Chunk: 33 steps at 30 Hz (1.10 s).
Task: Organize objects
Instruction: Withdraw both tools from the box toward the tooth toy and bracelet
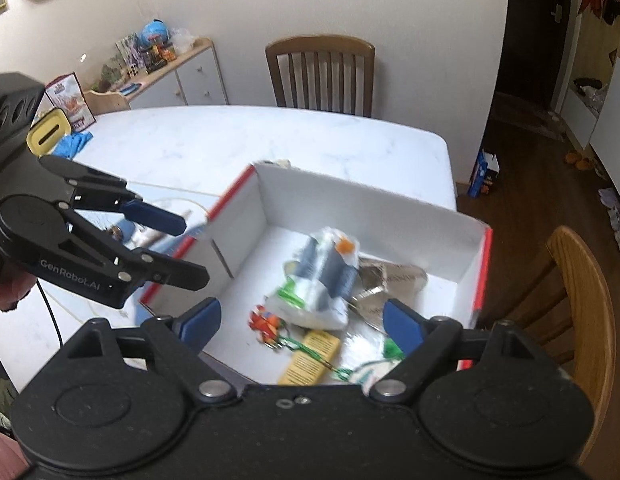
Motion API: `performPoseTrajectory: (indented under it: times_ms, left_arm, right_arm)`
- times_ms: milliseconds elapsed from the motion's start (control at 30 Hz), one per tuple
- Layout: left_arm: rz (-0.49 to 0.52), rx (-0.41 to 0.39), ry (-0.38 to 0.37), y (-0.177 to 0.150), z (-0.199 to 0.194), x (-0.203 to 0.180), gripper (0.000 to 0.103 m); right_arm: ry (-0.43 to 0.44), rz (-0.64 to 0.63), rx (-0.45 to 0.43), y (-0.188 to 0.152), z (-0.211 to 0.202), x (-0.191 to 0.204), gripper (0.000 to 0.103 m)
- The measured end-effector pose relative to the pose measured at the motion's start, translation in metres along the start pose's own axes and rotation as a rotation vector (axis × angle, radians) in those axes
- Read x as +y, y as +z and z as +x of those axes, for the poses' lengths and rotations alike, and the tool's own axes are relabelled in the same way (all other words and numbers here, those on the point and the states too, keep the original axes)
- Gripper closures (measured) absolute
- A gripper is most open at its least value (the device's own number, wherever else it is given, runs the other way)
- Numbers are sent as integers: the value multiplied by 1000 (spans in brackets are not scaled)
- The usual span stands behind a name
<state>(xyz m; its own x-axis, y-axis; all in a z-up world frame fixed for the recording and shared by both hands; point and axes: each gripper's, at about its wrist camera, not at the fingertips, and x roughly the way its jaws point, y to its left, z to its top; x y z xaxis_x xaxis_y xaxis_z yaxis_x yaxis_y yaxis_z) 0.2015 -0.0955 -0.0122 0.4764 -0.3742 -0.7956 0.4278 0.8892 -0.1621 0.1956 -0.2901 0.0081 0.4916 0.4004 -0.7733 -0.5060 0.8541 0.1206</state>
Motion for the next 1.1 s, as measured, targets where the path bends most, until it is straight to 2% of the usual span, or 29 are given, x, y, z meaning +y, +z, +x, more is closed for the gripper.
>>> performPoseTrajectory:
  times_ms: [200,267,300,333,533,700,833,1100]
  left_arm:
    - [-29,-34,25,-20,-27,29,38]
    - [-38,-42,44,-27,-35,39,32]
    - [-43,-51,53,-30,-40,44,25]
    - [-48,-62,61,-34,-44,49,24]
    - [-86,-88,117,-54,-68,85,24]
    - [-113,-125,191,-75,-81,116,24]
    - [-164,-124,201,-93,-84,145,23]
    - [-221,-85,222,-130,-72,190,14]
  right_arm:
    - [21,-2,-18,11,3,30,14]
    - [30,-3,-28,14,5,40,12]
    - [36,-2,-35,16,5,46,10]
    - [43,-1,-41,16,6,51,8]
    - [63,3,-61,26,19,84,5]
    - [69,24,-69,35,36,108,2]
    - [78,45,-55,43,55,127,2]
    - [65,39,-10,57,99,167,2]
